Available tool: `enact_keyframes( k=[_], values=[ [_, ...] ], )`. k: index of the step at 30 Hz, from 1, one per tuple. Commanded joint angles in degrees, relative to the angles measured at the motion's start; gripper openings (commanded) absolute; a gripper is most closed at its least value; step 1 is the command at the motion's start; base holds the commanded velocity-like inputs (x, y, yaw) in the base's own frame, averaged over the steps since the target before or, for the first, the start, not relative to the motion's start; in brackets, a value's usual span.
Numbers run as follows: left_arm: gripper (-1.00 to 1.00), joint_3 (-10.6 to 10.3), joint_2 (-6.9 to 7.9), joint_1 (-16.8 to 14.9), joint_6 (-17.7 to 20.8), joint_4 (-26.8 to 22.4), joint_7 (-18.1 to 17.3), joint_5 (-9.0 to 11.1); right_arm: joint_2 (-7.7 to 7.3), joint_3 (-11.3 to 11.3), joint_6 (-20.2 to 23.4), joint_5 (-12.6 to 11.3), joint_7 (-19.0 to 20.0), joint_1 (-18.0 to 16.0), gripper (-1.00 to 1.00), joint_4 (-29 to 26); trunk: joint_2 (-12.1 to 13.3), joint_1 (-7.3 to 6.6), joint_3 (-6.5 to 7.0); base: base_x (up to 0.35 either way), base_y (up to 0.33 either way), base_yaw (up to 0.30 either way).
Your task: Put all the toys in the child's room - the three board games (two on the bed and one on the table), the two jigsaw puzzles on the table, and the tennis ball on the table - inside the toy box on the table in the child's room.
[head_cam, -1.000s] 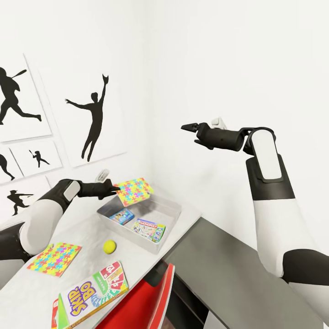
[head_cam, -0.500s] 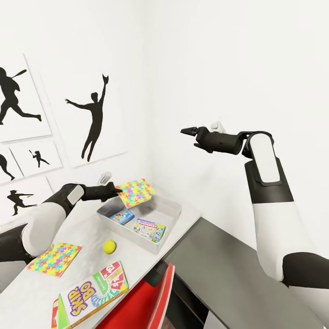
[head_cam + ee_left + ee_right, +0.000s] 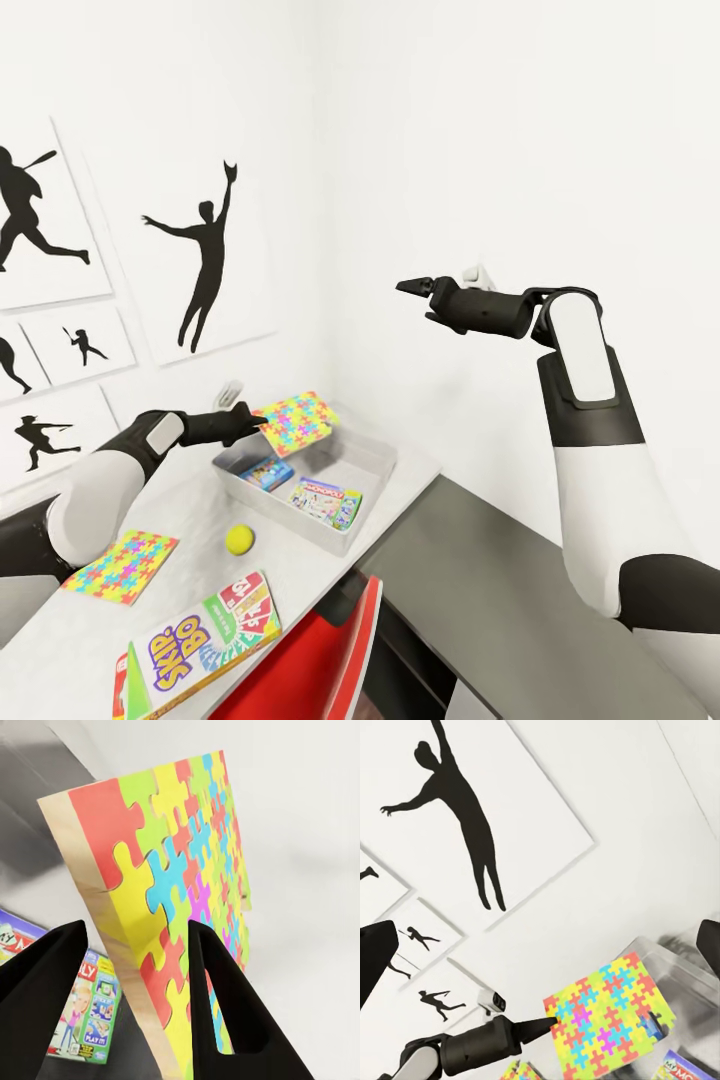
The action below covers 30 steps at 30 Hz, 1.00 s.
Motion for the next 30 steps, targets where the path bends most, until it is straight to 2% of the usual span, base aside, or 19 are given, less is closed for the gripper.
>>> enact_keyframes(
  k=[1, 8, 30],
  values=[
    [-1.00, 0.0, 0.02, 0.0, 0.3, 0.0, 0.7, 0.6, -0.04, 0.1, 0.0, -0.6, -0.6, -0.1, 1.00, -0.1, -0.1, 0.04, -0.21, 0.000, 0.000, 0.000],
    [-1.00, 0.2, -0.24, 0.0, -0.6, 0.0, 2.3, 0.7, -0.05, 0.1, 0.0, -0.6, -0.6, -0.1, 1.00, -0.1, -0.1, 0.04, -0.82, 0.000, 0.000, 0.000],
    [-1.00, 0.2, -0.95, 0.7, -2.8, 0.0, 2.6, 0.7, -0.09, 0.2, 0.0, -0.6, -0.6, 0.0, 1.00, -0.1, -0.1, 0.04, -2.87, 0.000, 0.000, 0.010]
  ],
)
